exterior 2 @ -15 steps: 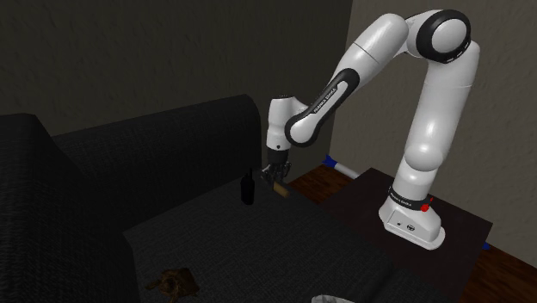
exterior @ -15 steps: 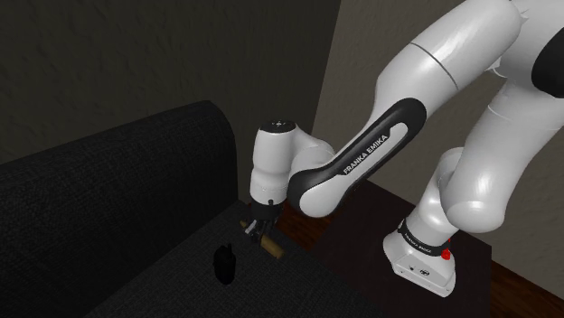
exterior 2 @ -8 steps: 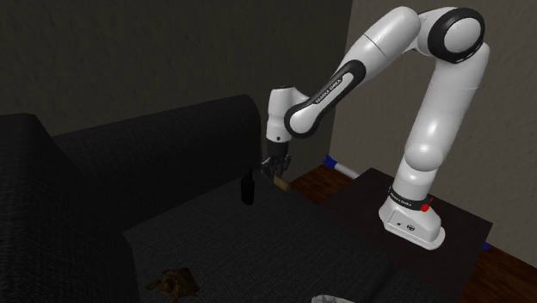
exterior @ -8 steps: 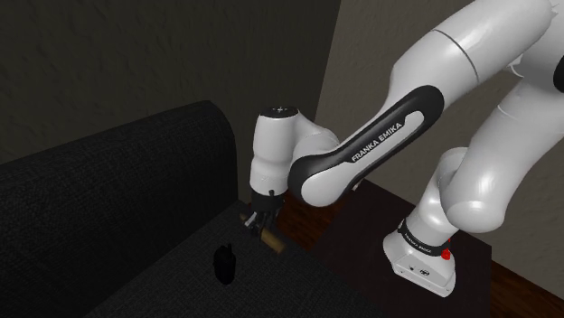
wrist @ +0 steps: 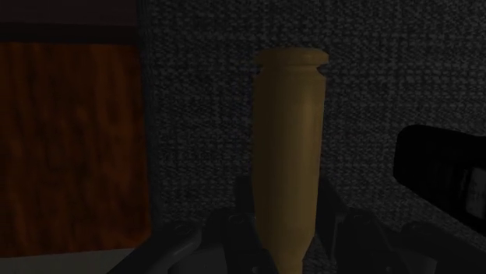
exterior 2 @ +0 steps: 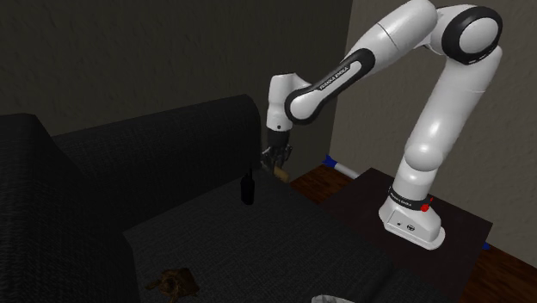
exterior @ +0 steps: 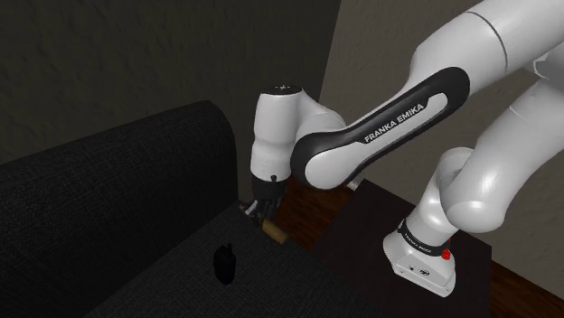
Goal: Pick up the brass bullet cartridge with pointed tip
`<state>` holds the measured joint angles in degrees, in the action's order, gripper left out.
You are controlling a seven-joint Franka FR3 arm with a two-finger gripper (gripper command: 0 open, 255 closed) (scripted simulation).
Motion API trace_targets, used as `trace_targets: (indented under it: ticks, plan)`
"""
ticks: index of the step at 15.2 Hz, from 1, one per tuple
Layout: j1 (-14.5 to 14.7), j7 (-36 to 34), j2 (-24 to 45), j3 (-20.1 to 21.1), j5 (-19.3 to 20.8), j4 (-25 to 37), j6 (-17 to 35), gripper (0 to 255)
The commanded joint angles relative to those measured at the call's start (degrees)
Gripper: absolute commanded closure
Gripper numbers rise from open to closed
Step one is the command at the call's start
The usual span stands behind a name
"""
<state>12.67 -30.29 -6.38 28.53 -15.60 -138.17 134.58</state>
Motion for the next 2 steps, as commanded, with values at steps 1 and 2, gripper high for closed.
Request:
trace_targets:
  ticks: [1,2]
  plan:
    - [0.0,0.0,-0.5,-0.1,-0.1,0.5,-1.0,255]
    - [0.0,0.0,-0.5,-0.1,-0.1,0.5,-1.0,255]
